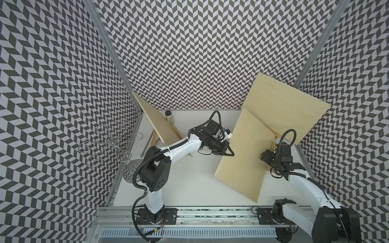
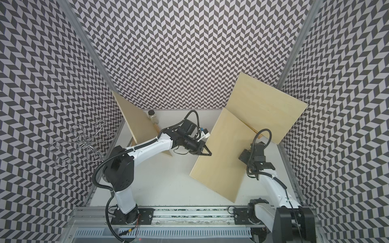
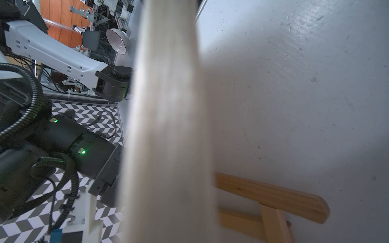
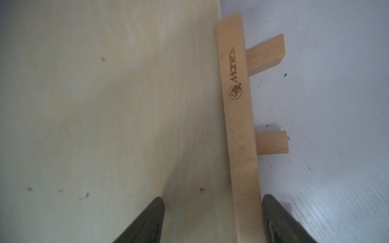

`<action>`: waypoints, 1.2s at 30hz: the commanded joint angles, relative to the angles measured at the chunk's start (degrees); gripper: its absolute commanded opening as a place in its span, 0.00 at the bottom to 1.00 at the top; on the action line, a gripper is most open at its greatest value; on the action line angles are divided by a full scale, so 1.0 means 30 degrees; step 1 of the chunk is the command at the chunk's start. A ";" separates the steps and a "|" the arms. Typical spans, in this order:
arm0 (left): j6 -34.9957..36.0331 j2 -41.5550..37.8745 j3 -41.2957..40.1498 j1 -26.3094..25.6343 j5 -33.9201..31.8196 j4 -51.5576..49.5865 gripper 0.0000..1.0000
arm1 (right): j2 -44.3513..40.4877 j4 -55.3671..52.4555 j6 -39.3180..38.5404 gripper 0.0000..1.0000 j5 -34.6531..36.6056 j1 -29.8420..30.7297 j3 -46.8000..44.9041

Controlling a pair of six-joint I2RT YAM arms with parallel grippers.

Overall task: Assemble the easel
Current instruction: Pick up the drawing board from the center of the board, then pick up the easel at the center of the board.

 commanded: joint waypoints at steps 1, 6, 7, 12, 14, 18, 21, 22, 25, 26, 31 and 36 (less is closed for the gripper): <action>0.4944 -0.1516 0.1061 -0.1141 -0.2853 0.2622 0.00 | -0.0488 0.0942 -0.0355 0.73 -0.1376 0.0458 0.0101; 0.4506 -0.2980 0.2031 -0.1112 -0.3748 0.2498 0.00 | -0.0223 -0.0172 0.0000 0.73 0.0392 0.0426 0.0267; 0.4507 -0.3286 0.2175 -0.1112 -0.4087 0.2445 0.00 | -0.0087 -0.0669 0.0110 0.74 0.1107 0.0411 0.0430; 0.4947 -0.4861 0.2340 -0.1064 -0.5184 0.2588 0.00 | 0.0536 -0.1652 0.0504 0.74 0.2582 0.0342 0.0664; 0.4796 -0.5350 0.2730 -0.0869 -0.6686 0.2090 0.00 | 0.0785 -0.1658 0.0508 0.73 0.2733 0.0239 0.0617; 0.3772 -0.6478 0.3075 0.0037 -0.8741 0.1864 0.00 | 0.1471 -0.1426 0.0612 0.70 0.3035 0.0049 0.0468; 0.2963 -0.7440 0.2951 0.0713 -0.9442 0.2321 0.00 | 0.2360 -0.1030 0.0584 0.60 0.3210 -0.0010 0.0360; 0.2848 -0.7703 0.2885 0.0841 -0.9509 0.2431 0.00 | 0.2721 -0.0896 0.0524 0.55 0.3202 -0.0010 0.0337; 0.2903 -0.8249 0.2927 0.0936 -0.9791 0.2410 0.00 | 0.3562 -0.0275 0.0639 0.44 0.3211 -0.0010 0.0223; 0.2894 -0.8344 0.2975 0.0967 -0.9855 0.2354 0.00 | 0.3736 -0.0079 0.0712 0.41 0.3130 -0.0010 0.0149; 0.2598 -0.8964 0.3292 0.1499 -0.9836 0.2321 0.00 | 0.3822 0.0701 0.0702 0.19 0.1814 -0.0010 0.0221; 0.2616 -0.9220 0.4502 0.2013 -1.2923 0.0751 0.00 | 0.1797 0.0998 0.0524 0.11 -0.0959 -0.0147 0.1305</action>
